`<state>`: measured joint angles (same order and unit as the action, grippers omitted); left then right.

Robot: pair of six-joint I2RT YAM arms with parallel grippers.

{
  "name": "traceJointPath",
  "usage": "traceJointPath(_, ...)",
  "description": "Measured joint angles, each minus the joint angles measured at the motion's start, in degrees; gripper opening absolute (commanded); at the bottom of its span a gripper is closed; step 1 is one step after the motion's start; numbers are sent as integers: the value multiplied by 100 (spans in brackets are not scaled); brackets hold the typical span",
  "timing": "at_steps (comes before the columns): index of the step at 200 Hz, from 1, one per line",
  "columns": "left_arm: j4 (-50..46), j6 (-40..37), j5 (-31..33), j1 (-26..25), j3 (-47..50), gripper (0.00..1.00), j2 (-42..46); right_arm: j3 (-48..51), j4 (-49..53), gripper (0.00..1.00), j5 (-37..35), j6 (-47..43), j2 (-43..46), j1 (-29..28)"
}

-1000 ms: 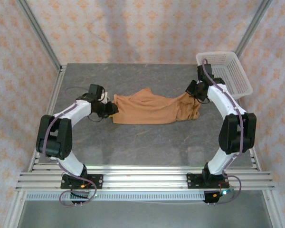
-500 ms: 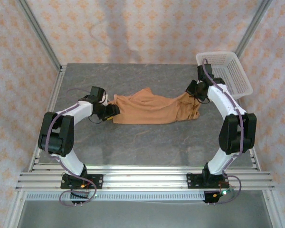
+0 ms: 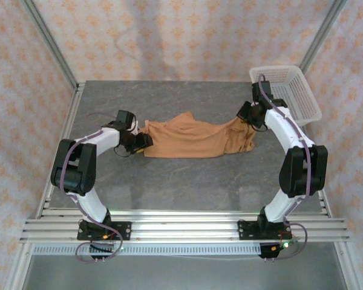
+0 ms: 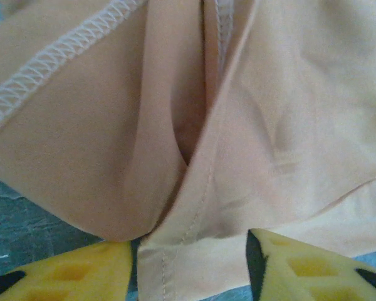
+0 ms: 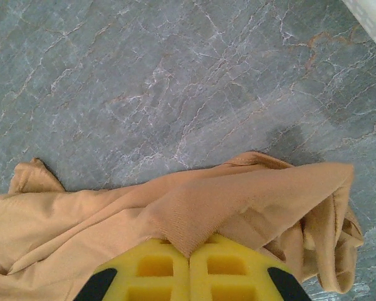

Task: Fold the inside-out t-shirt

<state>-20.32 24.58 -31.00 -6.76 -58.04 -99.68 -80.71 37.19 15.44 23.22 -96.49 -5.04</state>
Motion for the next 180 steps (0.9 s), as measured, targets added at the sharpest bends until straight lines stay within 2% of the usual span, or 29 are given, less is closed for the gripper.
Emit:
traceJointPath(29, 0, -52, 83, 15, -7, 53, 11, -20, 0, 0, 2, 2, 24, 0)
traceJointPath(72, 46, -17, 81, 15, -7, 34, 11, -33, 0, 0, 2, 2, 28, 0)
traceJointPath(112, 153, 90, -28, 15, -4, 27, 11, -33, 0, 0, 2, 2, 31, 0)
traceJointPath(146, 155, 101, -46, 15, -4, 31, 11, -68, -2, 0, 2, 4, 31, 0)
traceJointPath(180, 155, 125, -63, 15, 7, 51, 46, -70, 0, 0, 2, 2, 31, 0)
